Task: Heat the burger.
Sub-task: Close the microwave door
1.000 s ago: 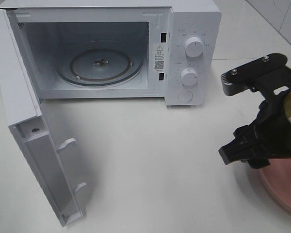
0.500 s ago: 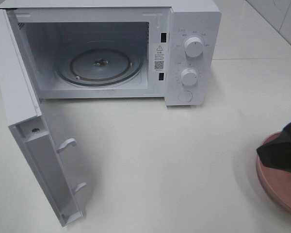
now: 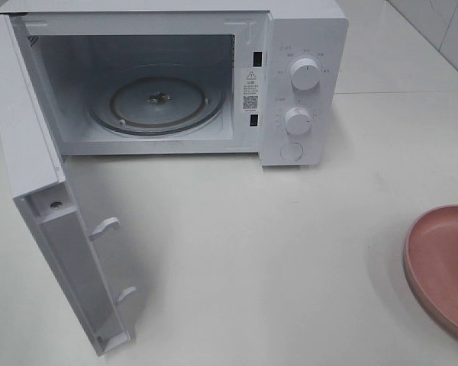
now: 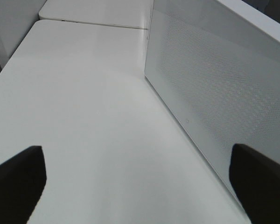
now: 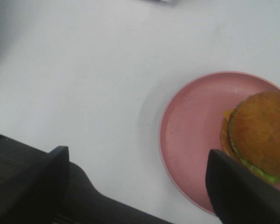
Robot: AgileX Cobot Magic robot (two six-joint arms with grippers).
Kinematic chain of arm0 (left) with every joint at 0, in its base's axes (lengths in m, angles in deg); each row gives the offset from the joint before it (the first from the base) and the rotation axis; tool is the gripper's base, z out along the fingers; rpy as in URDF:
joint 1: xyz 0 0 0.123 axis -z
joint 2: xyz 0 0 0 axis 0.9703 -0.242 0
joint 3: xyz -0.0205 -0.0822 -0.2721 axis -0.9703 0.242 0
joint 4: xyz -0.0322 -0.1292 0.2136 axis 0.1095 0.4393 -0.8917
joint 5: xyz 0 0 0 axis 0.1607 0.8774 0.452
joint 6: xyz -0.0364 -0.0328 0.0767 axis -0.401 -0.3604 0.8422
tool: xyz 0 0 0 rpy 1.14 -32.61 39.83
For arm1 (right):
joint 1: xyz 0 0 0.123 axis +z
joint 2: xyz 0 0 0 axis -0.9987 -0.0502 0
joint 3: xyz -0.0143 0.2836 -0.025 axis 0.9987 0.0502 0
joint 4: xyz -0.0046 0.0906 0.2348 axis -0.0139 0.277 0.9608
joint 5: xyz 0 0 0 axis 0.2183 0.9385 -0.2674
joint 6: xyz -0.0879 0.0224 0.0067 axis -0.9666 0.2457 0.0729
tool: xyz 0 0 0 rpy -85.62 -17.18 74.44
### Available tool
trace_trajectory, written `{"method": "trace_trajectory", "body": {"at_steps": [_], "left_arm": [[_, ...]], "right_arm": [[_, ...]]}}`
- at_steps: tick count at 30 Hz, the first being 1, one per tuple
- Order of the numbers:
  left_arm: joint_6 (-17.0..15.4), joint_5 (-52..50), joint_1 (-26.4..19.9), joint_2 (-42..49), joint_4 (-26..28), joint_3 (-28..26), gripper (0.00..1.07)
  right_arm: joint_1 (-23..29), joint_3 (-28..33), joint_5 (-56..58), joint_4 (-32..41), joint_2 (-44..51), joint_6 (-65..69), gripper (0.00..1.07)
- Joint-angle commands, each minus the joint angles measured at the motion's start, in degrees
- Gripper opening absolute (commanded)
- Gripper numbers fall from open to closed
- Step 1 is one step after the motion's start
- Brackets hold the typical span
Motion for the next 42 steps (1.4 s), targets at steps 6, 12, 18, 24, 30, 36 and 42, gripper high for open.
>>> {"method": "trace_trajectory", "body": {"at_steps": [6, 12, 18, 24, 30, 36, 42], "left_arm": [[-0.11, -0.40, -0.11, 0.29, 0.06, 0.17, 1.00], [-0.11, -0.40, -0.11, 0.29, 0.06, 0.17, 1.00], [-0.11, -0.40, -0.11, 0.29, 0.06, 0.17, 1.00], [-0.11, -0.40, -0.11, 0.29, 0.06, 0.17, 1.00], [-0.11, -0.40, -0.11, 0.29, 0.06, 0.17, 1.00], [-0.11, -0.40, -0.11, 0.29, 0.06, 0.17, 1.00], [-0.11, -0.40, -0.11, 0.29, 0.06, 0.17, 1.00]], "right_arm": [[-13.92, 3.67, 0.97, 5.39, 10.43, -5.27, 0.76], [-22.17, 5.56, -0.29, 6.65, 19.02, -6.82, 0.76], [-26.93, 5.67, -0.29, 6.65, 25.55, -8.82, 0.76], [-28.71, 5.73, -0.29, 6.70, 30.19, -9.00, 0.76], [-28.71, 5.73, -0.29, 6.65, 30.19, -8.94, 0.76], [-28.71, 5.73, -0.29, 6.65, 30.19, -8.94, 0.76], [-28.71, 5.73, -0.29, 6.65, 30.19, -8.94, 0.76]]}}
